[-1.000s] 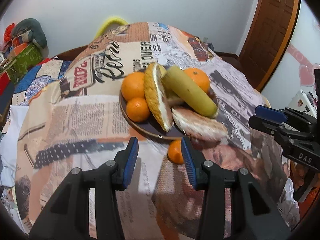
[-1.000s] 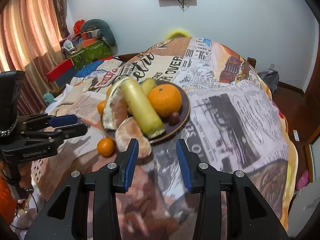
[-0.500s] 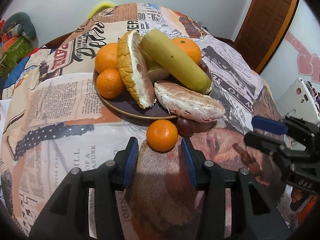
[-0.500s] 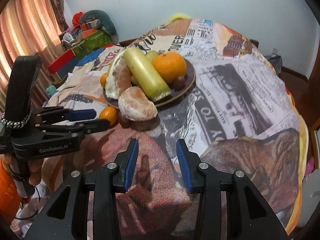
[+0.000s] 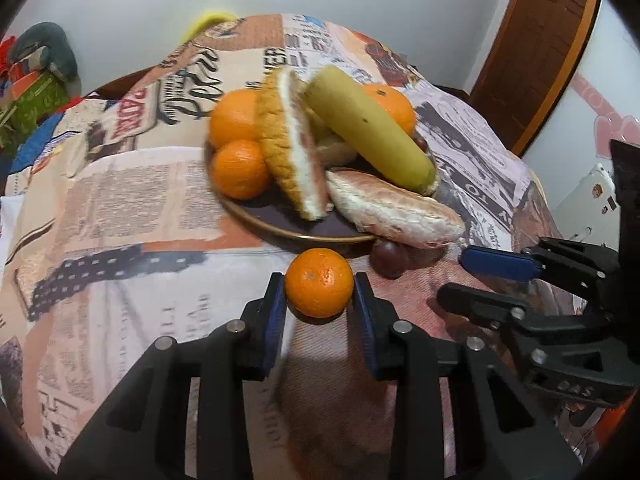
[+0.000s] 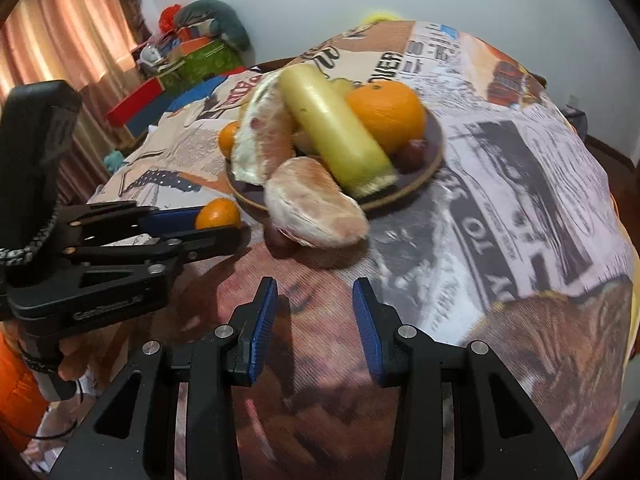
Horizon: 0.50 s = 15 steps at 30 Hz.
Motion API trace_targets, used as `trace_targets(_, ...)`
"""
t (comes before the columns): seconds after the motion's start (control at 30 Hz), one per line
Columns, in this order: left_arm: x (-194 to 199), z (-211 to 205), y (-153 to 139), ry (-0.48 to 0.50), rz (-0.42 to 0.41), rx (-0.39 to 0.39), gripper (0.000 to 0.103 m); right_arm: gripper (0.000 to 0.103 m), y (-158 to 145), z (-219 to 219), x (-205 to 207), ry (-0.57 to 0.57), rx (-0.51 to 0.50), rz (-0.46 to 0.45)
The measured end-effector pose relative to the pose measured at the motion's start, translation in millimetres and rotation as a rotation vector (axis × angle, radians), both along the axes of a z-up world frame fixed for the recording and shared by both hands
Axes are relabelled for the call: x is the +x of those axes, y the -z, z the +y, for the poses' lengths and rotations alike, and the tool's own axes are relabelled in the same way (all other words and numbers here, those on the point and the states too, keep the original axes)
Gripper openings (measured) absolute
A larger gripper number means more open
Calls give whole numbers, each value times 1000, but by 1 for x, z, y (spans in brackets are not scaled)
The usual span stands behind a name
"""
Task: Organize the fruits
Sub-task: 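Grasp a second mandarin with the left tool while the right tool grasps a second date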
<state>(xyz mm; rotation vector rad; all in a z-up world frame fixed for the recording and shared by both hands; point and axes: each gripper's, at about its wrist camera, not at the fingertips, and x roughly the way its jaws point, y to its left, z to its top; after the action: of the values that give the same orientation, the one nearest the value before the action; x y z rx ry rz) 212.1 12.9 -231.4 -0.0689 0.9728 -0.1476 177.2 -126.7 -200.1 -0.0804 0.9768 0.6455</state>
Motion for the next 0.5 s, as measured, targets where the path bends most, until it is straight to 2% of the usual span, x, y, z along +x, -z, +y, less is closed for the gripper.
trace_targets(0.27, -15, 37, -9, -74, -26, -4, 33, 26, 7, 29, 10, -29, -14, 7)
trace_targets(0.33, -17, 41, -9, -82, -30, -6, 33, 25, 7, 33, 13, -18, -20, 5)
trace_targets(0.4, -18, 44, -10, -88, -31, -9, 33, 19, 7, 35, 14, -8, -21, -1)
trace_targets(0.5, -19, 43, -11, -86, -34, -12, 33, 18, 6, 33, 11, -8, -12, -6)
